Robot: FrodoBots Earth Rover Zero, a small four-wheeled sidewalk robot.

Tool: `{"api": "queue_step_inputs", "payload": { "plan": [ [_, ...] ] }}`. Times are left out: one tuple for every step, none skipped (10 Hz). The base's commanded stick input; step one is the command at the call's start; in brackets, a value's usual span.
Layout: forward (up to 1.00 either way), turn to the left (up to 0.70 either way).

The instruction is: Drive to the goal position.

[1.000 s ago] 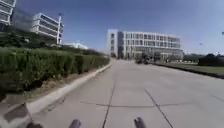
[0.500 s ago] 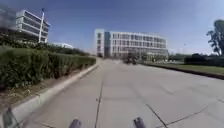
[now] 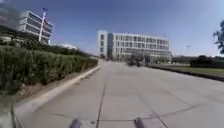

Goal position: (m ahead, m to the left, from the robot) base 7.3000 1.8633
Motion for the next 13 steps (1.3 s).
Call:
{"api": "queue_step_inputs", "payload": {
  "plan": [
    [1.00,0.00],
    [1.00,0.00],
    [1.00,0.00],
    [1.00,0.03],
    [1.00,0.04],
    [1.00,0.00],
    [1.00,0.00],
    [1.00,0.00],
    [1.00,0.00],
    [1.00,0.00],
    [1.00,0.00],
    [1.00,-0.08],
    [1.00,-0.21]
  ]
}}
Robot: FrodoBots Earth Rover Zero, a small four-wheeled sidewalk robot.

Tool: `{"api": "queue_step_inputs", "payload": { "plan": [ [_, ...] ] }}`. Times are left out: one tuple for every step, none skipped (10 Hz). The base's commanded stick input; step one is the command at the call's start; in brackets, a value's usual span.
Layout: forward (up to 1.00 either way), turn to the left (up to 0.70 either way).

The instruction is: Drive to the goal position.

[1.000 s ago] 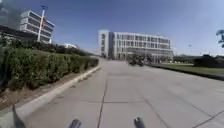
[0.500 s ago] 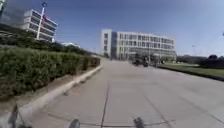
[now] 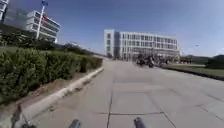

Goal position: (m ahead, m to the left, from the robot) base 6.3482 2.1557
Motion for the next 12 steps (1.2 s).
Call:
{"api": "queue_step_inputs", "payload": {
  "plan": [
    [1.00,-0.32],
    [1.00,-0.40],
    [1.00,-0.40],
    [1.00,-0.40],
    [1.00,-0.23],
    [1.00,0.01],
    [1.00,0.02],
    [1.00,0.00],
    [1.00,0.02],
    [1.00,0.05],
    [1.00,0.01],
    [1.00,0.03]
  ]
}}
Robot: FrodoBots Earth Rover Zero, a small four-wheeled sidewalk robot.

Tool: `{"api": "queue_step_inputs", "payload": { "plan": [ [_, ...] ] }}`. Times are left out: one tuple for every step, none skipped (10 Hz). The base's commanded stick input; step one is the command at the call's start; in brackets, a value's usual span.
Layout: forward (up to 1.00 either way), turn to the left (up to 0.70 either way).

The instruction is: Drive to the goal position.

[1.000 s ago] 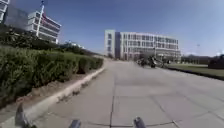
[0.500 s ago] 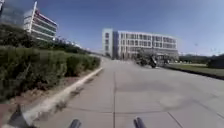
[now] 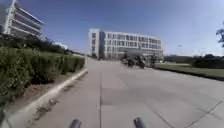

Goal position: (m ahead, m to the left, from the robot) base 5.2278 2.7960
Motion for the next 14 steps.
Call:
{"api": "queue_step_inputs", "payload": {
  "plan": [
    [1.00,0.01],
    [1.00,0.00],
    [1.00,0.00],
    [1.00,0.01],
    [1.00,0.06],
    [1.00,0.01],
    [1.00,0.00],
    [1.00,0.00],
    [1.00,0.00],
    [1.00,0.00],
    [1.00,0.03],
    [1.00,0.00],
    [1.00,0.00],
    [1.00,0.00]
  ]
}}
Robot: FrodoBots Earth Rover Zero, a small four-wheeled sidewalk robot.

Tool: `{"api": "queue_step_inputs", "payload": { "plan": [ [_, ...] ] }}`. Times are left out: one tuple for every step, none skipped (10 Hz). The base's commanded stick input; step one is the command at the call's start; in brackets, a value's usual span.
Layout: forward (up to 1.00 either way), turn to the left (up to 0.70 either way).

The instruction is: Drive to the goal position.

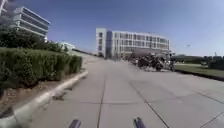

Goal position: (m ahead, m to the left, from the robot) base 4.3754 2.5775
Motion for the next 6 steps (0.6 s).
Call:
{"api": "queue_step_inputs", "payload": {
  "plan": [
    [1.00,0.00],
    [1.00,0.05],
    [1.00,0.02],
    [1.00,0.00],
    [1.00,0.00],
    [1.00,0.00]
  ]
}}
